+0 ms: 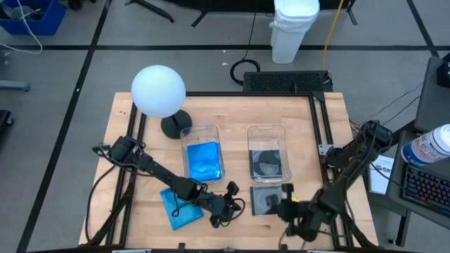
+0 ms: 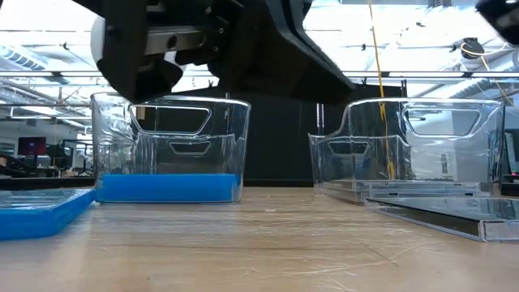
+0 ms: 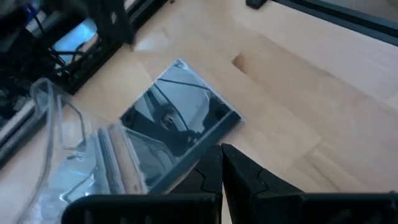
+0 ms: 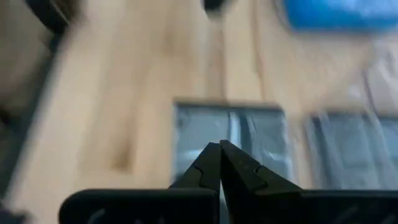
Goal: Pick & place jewel cases by type
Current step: Put the black CD case into the right transparent bin
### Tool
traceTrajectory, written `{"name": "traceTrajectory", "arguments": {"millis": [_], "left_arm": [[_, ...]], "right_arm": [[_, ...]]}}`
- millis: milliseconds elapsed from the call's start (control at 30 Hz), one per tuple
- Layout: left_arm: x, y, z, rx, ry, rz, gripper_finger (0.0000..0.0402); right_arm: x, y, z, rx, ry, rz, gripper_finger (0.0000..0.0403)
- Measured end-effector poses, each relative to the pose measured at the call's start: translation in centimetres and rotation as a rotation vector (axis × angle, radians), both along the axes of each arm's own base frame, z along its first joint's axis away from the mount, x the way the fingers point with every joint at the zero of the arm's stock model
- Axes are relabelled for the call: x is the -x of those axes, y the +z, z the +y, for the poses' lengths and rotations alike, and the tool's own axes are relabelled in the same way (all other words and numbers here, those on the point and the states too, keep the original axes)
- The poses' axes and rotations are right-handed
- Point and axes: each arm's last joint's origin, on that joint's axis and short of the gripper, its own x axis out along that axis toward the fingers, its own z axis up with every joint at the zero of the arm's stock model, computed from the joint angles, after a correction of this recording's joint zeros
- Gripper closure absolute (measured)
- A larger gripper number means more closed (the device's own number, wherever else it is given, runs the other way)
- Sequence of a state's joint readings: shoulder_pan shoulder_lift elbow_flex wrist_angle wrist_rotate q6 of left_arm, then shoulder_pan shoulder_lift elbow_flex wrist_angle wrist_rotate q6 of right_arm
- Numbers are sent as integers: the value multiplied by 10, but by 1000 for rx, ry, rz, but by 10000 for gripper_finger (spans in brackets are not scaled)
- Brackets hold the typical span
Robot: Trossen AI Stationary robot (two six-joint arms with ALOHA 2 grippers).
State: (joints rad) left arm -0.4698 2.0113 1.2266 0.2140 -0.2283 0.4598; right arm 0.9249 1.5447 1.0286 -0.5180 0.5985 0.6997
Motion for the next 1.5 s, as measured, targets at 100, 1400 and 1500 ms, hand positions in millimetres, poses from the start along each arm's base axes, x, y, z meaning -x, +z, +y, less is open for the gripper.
{"name": "traceTrajectory", "arguments": {"millis": [100, 1400, 1500], "left_arm": [[0, 0, 0, -22, -6, -5, 392], [-3, 1, 1, 239, 190, 96, 392], [-7, -6, 1, 254, 222, 157, 392]], "right_arm": [[7, -5, -10, 46, -78, 67, 403], [53, -29, 4, -179, -531, 262, 403], [49, -36, 5, -168, -552, 306, 403]]}}
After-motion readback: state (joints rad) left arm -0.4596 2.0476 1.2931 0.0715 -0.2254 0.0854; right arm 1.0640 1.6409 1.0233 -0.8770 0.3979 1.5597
